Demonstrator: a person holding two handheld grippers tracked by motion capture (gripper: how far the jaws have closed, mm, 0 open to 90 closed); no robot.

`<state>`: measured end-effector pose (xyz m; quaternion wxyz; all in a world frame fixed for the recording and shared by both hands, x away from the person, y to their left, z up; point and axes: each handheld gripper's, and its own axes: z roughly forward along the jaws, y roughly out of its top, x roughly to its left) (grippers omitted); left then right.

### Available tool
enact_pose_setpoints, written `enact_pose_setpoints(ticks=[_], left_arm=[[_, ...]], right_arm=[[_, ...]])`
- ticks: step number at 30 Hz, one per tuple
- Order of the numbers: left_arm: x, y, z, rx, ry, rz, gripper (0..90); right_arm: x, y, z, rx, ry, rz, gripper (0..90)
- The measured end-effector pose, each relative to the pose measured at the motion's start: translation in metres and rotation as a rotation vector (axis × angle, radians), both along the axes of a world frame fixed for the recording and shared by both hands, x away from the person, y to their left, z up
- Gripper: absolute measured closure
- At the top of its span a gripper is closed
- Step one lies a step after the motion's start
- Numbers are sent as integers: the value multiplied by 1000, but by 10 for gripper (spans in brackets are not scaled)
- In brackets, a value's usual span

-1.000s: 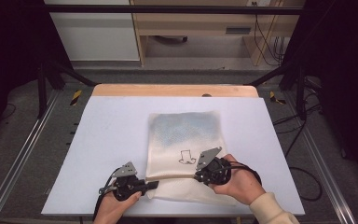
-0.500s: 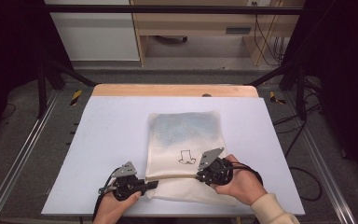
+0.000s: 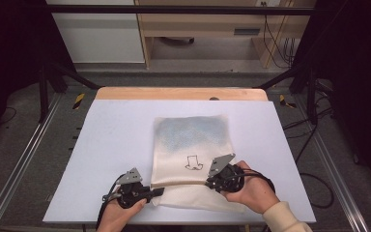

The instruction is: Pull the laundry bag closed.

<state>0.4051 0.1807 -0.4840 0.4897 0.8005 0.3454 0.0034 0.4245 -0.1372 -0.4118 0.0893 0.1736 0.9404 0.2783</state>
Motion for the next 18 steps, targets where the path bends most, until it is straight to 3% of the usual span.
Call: enact_pose_setpoints(ticks=[18], left_arm=[[0,0,0,1,2,1,841]], right_arm=[[-2,-8,-2,6,1,-12,822]])
